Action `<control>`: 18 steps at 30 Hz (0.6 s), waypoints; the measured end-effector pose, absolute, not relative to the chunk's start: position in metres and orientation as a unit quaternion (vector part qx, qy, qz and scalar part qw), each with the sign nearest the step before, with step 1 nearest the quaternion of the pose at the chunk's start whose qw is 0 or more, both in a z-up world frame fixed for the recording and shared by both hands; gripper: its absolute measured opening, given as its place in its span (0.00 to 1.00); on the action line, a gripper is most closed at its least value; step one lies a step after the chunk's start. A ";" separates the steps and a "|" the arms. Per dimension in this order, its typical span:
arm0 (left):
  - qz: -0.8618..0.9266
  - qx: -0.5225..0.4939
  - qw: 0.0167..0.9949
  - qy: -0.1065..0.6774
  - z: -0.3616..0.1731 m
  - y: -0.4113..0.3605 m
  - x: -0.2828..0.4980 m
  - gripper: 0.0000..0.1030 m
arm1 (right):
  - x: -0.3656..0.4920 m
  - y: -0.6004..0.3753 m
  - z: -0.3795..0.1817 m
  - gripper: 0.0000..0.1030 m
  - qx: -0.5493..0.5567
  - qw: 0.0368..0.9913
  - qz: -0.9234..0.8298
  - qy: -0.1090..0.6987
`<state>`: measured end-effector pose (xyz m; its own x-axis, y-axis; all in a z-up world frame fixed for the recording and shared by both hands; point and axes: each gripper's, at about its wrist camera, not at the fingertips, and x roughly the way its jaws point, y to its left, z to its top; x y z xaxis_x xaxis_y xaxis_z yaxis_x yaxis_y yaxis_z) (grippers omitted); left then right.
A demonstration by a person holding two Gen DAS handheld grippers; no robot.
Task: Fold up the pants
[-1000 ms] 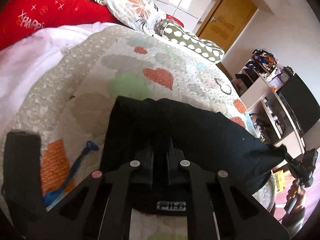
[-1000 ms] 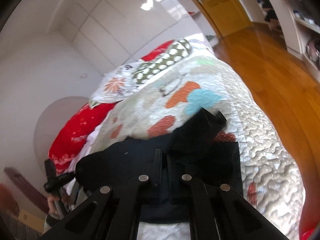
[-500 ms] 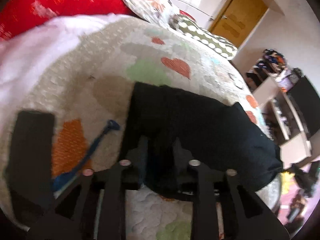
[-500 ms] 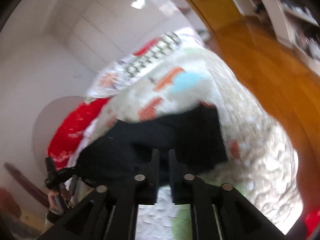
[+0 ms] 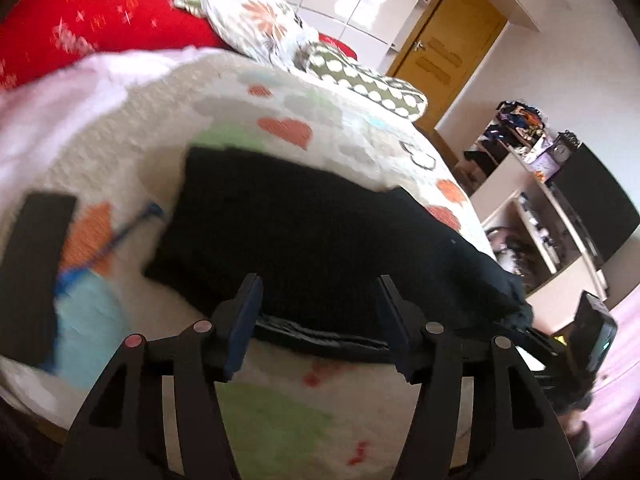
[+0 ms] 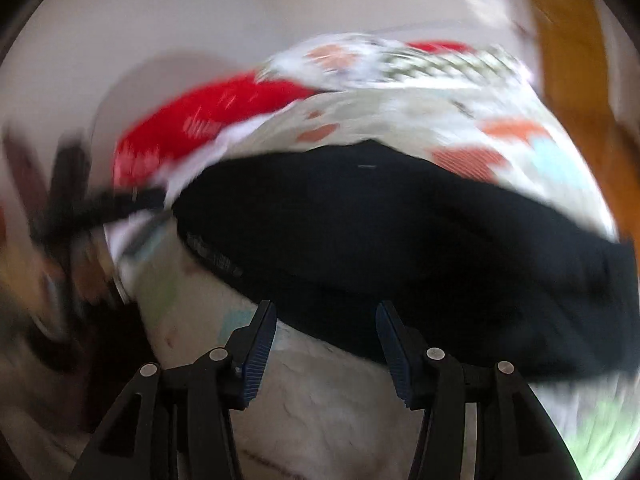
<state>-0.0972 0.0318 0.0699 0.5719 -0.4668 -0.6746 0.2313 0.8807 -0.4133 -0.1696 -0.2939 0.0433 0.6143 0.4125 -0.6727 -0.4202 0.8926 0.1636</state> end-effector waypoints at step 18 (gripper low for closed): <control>-0.197 -0.239 0.842 0.442 0.051 0.019 -0.085 0.62 | -0.119 -0.275 0.044 0.07 0.072 0.861 0.339 0.372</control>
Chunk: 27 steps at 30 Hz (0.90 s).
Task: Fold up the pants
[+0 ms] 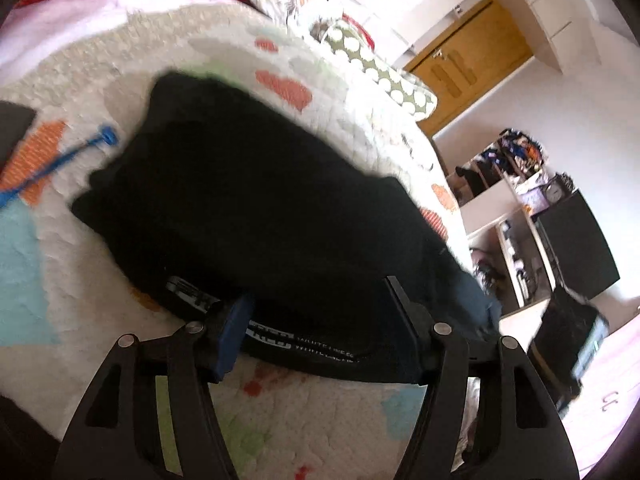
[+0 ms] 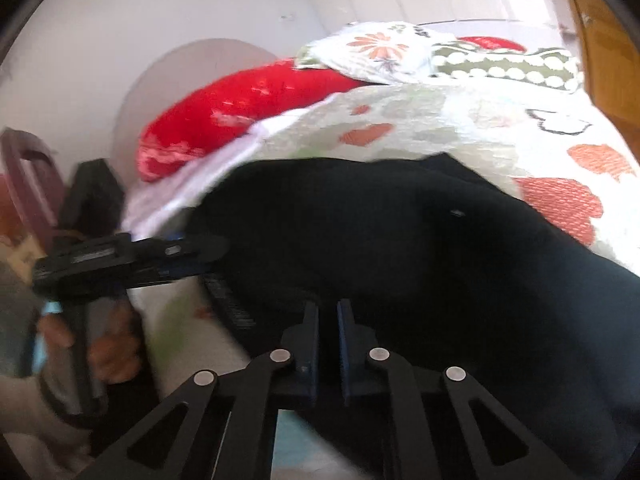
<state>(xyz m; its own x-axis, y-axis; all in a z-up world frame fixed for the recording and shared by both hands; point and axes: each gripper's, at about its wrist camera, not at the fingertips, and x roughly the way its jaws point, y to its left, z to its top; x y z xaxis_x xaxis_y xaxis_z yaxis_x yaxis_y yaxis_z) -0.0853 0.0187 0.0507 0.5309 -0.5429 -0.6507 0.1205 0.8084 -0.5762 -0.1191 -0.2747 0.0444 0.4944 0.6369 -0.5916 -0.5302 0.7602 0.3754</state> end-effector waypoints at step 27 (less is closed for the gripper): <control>-0.148 -0.102 0.877 0.445 0.022 -0.003 -0.082 0.62 | -0.181 -0.427 0.015 0.18 0.120 0.901 0.097 0.406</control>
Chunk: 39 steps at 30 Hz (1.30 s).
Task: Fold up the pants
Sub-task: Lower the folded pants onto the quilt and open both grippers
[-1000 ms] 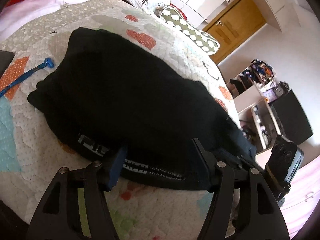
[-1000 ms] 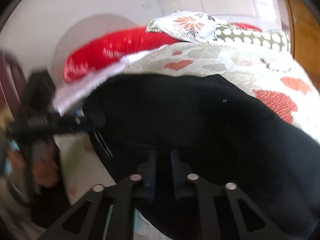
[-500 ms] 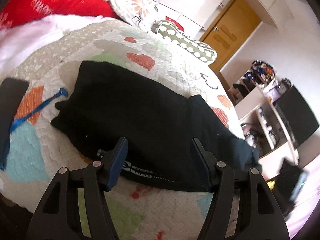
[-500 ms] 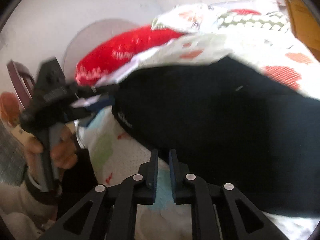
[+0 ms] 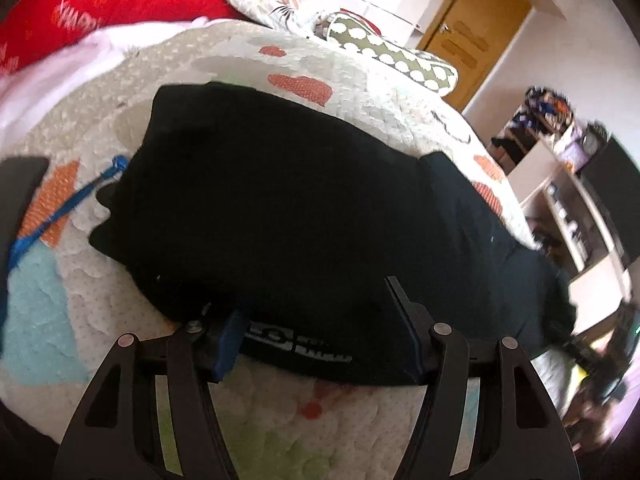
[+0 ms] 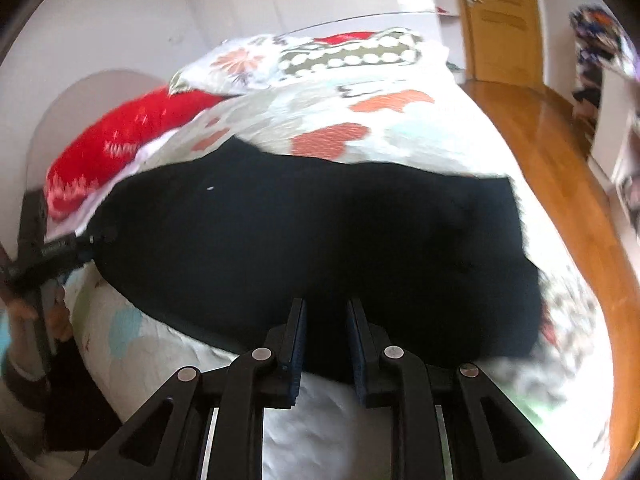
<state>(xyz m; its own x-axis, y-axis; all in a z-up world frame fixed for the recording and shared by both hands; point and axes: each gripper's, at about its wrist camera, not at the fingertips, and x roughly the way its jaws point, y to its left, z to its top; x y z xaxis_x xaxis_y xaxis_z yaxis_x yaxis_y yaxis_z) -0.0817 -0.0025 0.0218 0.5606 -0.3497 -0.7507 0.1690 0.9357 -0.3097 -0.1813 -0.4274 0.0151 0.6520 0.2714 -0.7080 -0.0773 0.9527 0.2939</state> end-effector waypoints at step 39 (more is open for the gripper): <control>-0.079 -0.039 0.907 0.412 0.039 -0.019 -0.060 0.62 | -0.107 -0.389 0.034 0.41 0.142 0.909 0.079 0.383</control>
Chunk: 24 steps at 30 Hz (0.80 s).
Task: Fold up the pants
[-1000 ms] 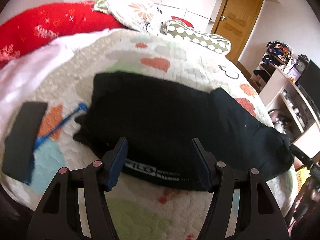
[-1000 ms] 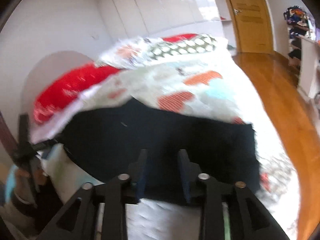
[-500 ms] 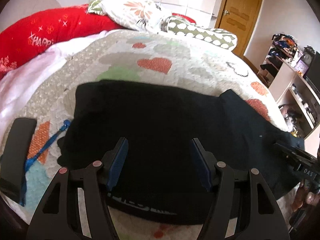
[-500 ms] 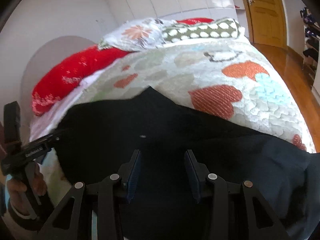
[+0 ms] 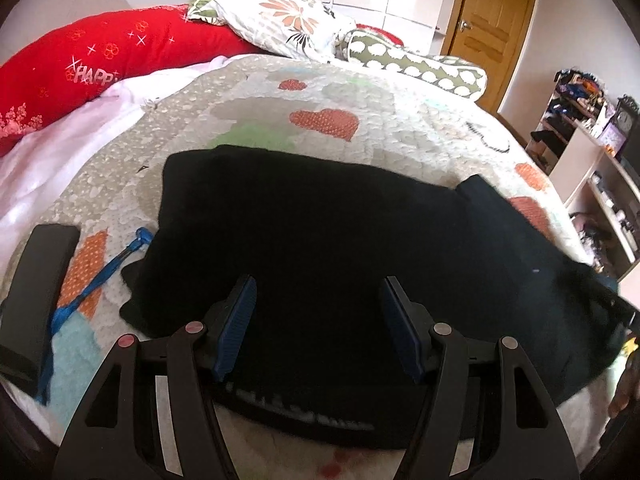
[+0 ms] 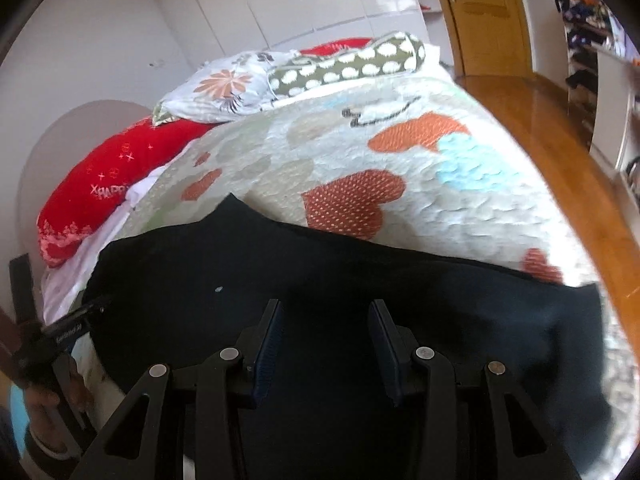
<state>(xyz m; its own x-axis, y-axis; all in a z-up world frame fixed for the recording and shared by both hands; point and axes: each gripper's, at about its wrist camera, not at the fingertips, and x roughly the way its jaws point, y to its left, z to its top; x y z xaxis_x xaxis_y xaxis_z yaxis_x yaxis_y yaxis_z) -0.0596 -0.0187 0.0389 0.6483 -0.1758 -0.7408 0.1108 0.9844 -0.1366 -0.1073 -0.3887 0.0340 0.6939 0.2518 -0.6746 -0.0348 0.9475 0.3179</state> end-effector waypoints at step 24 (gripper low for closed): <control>-0.304 -0.006 0.855 0.420 0.071 -0.144 -0.075 0.62 | -0.239 -0.492 0.022 0.49 0.239 0.898 0.028 0.369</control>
